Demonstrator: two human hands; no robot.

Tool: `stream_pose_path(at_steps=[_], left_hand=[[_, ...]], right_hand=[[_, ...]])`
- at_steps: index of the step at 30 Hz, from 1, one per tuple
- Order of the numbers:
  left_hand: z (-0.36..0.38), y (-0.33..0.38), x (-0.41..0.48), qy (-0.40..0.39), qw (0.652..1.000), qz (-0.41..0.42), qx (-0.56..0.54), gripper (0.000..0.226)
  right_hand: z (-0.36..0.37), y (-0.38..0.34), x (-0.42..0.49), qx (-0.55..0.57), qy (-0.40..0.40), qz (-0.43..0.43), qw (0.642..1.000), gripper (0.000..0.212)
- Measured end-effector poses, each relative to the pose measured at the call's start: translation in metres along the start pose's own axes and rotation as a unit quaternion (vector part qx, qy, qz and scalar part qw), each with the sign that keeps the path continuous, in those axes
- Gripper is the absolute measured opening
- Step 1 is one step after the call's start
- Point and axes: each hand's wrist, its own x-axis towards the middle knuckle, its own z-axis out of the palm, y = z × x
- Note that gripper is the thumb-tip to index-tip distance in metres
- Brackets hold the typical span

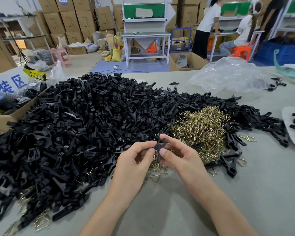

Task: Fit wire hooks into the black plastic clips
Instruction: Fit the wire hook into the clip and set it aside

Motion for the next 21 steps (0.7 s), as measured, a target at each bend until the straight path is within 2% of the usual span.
stream_pose_path(at_steps=[8,11,16,18,20,21], left_hand=[[-0.001,0.001,-0.001,-0.012,0.999,0.023,0.033,0.024],[-0.003,0.003,-0.001,-0.025,0.998,0.035,0.041,0.026],[-0.01,-0.004,0.004,0.002,0.994,0.043,0.101,0.026],[-0.016,-0.013,0.006,-0.004,0.969,0.071,0.238,0.027],[-0.015,-0.022,0.005,-0.039,0.906,0.111,0.407,0.035],[-0.013,-0.026,0.004,-0.052,0.88,0.121,0.456,0.037]], right_hand=[[-0.002,-0.005,-0.001,0.016,-0.028,0.015,0.999,0.042],[-0.003,-0.006,-0.003,0.002,-0.055,0.011,0.998,0.034],[-0.003,-0.007,-0.001,0.026,0.001,-0.002,1.0,0.024],[-0.005,-0.009,0.002,0.053,0.032,-0.008,0.998,0.021],[-0.008,-0.01,0.005,0.084,0.055,-0.007,0.995,0.02],[-0.009,-0.011,0.005,0.091,0.061,-0.006,0.994,0.02]])
